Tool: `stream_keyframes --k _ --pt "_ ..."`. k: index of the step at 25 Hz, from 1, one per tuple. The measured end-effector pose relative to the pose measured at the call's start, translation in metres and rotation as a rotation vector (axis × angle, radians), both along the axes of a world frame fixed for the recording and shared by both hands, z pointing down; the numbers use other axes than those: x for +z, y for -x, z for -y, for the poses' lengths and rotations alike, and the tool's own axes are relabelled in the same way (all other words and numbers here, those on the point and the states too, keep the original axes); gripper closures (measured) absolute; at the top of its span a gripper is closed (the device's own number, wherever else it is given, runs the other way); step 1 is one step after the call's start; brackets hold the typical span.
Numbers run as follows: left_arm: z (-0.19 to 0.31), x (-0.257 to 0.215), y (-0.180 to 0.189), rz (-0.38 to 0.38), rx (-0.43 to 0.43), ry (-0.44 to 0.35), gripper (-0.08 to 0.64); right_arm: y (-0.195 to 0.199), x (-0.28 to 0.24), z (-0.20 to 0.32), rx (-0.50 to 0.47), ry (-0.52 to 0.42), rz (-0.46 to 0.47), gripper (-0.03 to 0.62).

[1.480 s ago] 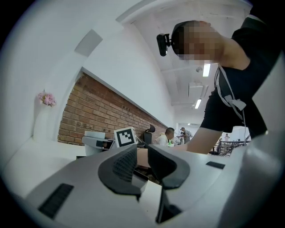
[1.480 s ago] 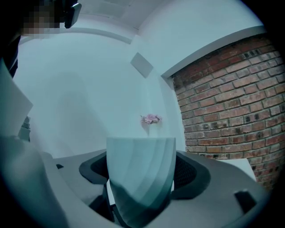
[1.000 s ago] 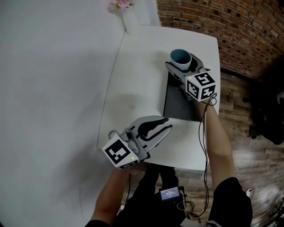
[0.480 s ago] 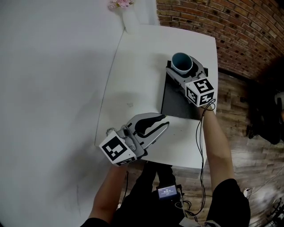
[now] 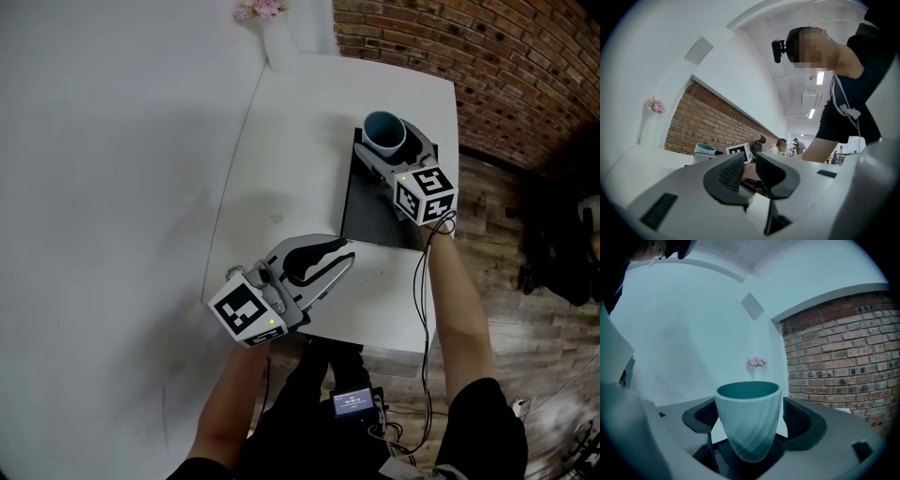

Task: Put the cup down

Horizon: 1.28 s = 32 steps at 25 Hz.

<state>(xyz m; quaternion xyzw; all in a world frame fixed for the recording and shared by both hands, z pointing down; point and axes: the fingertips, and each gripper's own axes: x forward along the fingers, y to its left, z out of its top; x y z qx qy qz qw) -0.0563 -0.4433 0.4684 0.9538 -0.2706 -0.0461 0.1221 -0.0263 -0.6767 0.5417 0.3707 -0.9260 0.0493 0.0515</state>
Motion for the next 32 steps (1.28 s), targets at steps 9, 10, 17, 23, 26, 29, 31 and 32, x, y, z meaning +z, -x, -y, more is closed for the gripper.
stream_keyframes --k 9,10,17,23,26,29,31,32 --pt "-0.004 -0.010 0.001 -0.013 -0.014 -0.018 0.477 -0.024 0.001 -0.040 0.012 0.075 0.044 0.166" --pt "-0.004 -0.011 0.002 -0.013 -0.016 -0.019 0.477 -0.028 -0.002 -0.044 0.023 0.083 0.067 0.165" --pt "-0.016 -0.012 0.001 0.000 -0.025 -0.010 0.482 -0.048 -0.022 -0.085 0.067 0.147 0.201 0.167" --pt "-0.030 -0.014 -0.003 -0.009 -0.022 -0.001 0.482 -0.047 -0.043 -0.129 0.030 0.159 0.224 0.169" --pt "-0.037 -0.017 -0.005 0.010 -0.020 -0.009 0.482 -0.046 -0.058 -0.154 0.003 0.142 0.214 0.193" --pt "-0.044 -0.023 -0.005 0.020 -0.027 -0.011 0.482 -0.046 -0.077 -0.179 -0.023 0.124 0.207 0.241" --pt "-0.048 -0.025 -0.005 0.018 -0.027 -0.012 0.482 -0.043 -0.086 -0.197 -0.051 0.112 0.207 0.274" --pt "-0.050 -0.026 -0.005 0.017 -0.025 -0.014 0.482 -0.043 -0.091 -0.206 -0.064 0.105 0.204 0.291"
